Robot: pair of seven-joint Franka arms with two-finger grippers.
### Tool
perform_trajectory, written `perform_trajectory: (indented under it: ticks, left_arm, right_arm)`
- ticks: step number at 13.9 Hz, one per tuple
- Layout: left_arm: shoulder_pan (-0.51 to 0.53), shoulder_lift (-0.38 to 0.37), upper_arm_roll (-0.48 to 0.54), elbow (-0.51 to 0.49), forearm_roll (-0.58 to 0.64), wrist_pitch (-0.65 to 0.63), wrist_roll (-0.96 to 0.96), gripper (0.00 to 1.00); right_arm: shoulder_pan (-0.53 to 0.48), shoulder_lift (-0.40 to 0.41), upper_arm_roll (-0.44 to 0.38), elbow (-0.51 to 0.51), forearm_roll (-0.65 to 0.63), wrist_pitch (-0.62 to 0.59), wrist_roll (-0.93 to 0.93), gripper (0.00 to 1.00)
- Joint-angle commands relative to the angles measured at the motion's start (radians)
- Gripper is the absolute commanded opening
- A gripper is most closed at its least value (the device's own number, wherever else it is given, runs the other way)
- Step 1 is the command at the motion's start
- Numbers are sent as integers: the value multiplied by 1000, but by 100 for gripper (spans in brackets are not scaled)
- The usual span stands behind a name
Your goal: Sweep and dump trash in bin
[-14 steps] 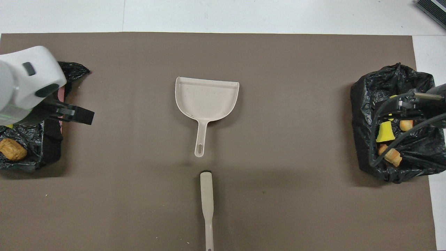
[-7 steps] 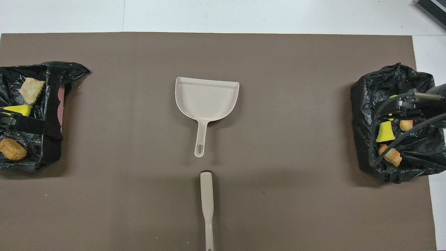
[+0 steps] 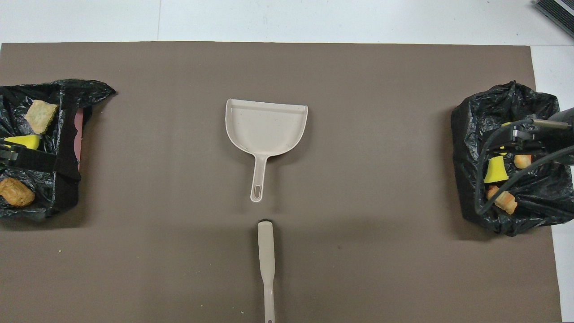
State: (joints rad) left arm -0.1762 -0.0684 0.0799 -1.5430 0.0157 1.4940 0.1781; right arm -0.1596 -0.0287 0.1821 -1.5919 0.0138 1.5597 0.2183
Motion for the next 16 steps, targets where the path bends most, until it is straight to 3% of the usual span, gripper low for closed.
perform_trajectory:
  ticks: [1, 4, 7, 12, 16]
  left_arm:
    - [7, -1, 1, 20, -13, -20, 6, 100]
    - [23, 1, 0, 20, -14, -18, 9, 100]
    - [101, 12, -52, 27, -33, -29, 11, 100]
    - [107, 62, -54, 96, -36, -58, 11, 100]
    - [110, 59, -54, 104, -37, -69, 11, 100]
  right_arm:
    - [-9, -20, 2, -17, 20, -15, 7, 100]
    - [-9, -20, 2, -17, 20, -15, 7, 100]
    - [-9, -22, 2, -17, 18, -15, 7, 100]
    - [-9, -20, 2, -17, 20, -15, 7, 100]
    - [-9, -17, 5, -16, 20, -1, 9, 100]
